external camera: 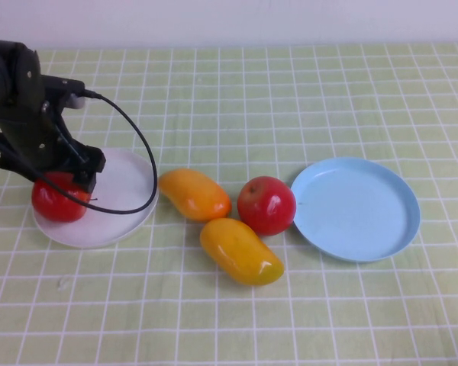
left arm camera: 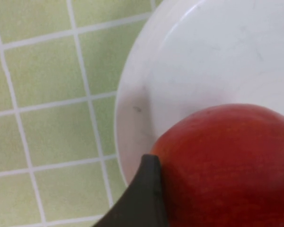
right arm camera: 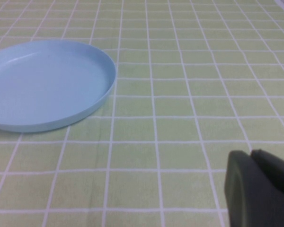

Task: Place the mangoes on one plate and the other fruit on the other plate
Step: Put one type of fruit in the left plate

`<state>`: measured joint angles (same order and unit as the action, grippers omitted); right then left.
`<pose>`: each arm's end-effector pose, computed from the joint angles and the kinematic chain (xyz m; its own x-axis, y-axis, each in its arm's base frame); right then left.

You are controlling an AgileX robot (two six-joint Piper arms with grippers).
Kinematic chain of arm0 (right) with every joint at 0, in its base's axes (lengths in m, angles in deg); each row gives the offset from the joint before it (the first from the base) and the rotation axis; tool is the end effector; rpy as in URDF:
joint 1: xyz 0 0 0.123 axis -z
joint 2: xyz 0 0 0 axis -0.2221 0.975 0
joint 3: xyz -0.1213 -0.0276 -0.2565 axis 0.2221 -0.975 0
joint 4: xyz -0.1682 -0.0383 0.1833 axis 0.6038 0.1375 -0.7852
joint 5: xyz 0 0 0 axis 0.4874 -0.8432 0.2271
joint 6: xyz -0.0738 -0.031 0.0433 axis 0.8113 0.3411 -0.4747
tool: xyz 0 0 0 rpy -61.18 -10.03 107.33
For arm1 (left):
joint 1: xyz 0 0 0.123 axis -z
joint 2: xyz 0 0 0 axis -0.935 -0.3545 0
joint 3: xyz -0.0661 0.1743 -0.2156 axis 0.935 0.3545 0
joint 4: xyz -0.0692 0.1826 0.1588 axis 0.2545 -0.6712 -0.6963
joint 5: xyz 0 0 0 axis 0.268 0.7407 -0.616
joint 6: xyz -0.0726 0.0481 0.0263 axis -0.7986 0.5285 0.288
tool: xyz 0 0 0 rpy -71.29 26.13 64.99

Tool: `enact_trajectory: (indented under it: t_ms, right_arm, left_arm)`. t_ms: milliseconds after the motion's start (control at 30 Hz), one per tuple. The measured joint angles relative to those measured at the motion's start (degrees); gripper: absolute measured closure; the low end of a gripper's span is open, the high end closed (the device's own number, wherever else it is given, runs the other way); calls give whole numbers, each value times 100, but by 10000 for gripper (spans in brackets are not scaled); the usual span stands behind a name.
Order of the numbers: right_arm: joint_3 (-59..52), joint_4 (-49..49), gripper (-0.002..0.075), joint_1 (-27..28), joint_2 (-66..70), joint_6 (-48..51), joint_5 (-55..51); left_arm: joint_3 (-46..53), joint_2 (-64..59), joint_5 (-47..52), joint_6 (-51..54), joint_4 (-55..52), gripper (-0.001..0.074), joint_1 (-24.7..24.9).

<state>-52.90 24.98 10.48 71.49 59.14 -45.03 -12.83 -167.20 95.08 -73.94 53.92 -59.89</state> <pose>0.0532 0.0003 0.1723 -0.2852 0.0100 -0.9584 -0.0146 0.9998 0.0148 0.4012 -0.0592 0.2291 -0.9209 0.2649 -0.2861 0.2452 0.9640 0.1032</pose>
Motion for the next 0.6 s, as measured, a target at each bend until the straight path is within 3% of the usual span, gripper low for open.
enact_trajectory:
  t_ms: [600]
  right_arm:
    - [0, 0, 742, 0, 0, 0, 0]
  left_arm:
    - [11, 563, 53, 14, 147, 66, 90]
